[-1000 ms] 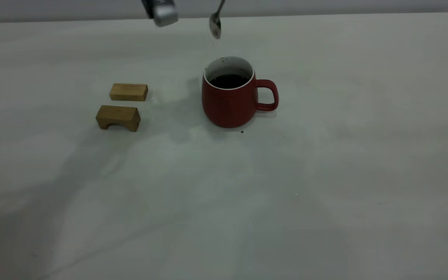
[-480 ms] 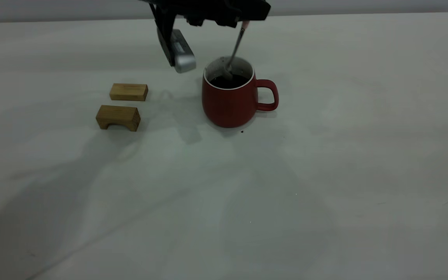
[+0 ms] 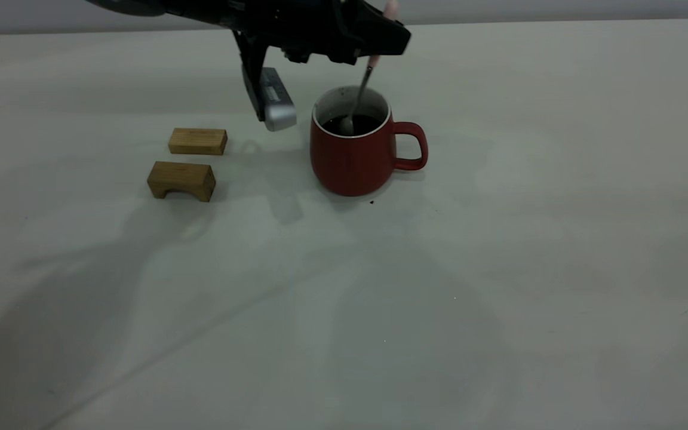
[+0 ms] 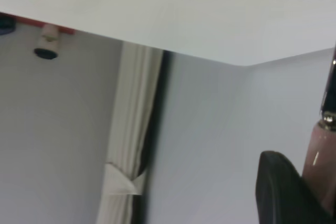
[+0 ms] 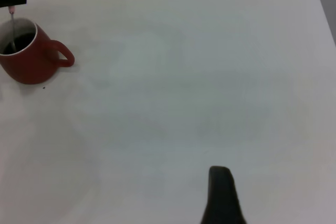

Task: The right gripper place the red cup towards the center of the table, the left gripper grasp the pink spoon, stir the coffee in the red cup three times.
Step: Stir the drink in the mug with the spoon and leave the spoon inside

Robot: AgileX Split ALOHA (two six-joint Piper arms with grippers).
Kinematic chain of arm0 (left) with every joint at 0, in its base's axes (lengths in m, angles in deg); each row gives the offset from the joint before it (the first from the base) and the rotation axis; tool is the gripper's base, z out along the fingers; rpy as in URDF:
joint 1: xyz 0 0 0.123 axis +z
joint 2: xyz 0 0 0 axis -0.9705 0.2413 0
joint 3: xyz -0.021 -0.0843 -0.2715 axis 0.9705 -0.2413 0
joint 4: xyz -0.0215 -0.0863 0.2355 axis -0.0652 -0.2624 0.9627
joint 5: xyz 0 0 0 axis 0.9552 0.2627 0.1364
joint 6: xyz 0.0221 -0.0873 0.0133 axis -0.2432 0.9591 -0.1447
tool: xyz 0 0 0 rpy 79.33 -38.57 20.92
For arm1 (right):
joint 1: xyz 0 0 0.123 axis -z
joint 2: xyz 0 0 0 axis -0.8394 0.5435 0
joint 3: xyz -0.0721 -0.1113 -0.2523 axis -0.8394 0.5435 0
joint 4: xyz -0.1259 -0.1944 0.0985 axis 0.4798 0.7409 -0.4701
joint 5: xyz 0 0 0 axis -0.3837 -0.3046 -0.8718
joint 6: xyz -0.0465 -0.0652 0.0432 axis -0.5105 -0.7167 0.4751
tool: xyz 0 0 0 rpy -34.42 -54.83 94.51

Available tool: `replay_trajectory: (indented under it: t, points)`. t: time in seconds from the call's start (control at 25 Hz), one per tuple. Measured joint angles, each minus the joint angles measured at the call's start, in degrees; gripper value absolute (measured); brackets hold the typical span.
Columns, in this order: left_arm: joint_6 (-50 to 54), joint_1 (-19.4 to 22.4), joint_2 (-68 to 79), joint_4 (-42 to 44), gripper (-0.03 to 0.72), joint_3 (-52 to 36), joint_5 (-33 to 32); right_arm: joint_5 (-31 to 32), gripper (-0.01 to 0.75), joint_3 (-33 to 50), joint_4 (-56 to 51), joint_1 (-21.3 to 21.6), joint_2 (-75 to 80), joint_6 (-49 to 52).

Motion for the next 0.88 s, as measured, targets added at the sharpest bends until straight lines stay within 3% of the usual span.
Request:
replay_trajectory:
  t: [0.36,0.52,0.88]
  points:
    - [-0.3,-1.2,2.4,-0.6,0.135,4.3,1.7,0.0,0.587,0.0,0.0,0.0,0.0,0.0]
    - [0.6,-2.3,3.0,0.3,0.135,4.6,-1.2,0.0,0.587,0.0,0.0,0.0,0.0,0.0]
    - [10.1,1.4,3.0,12.6,0.135,4.6,-3.6,0.0,0.587,0.0,0.0,0.0,0.0,0.0]
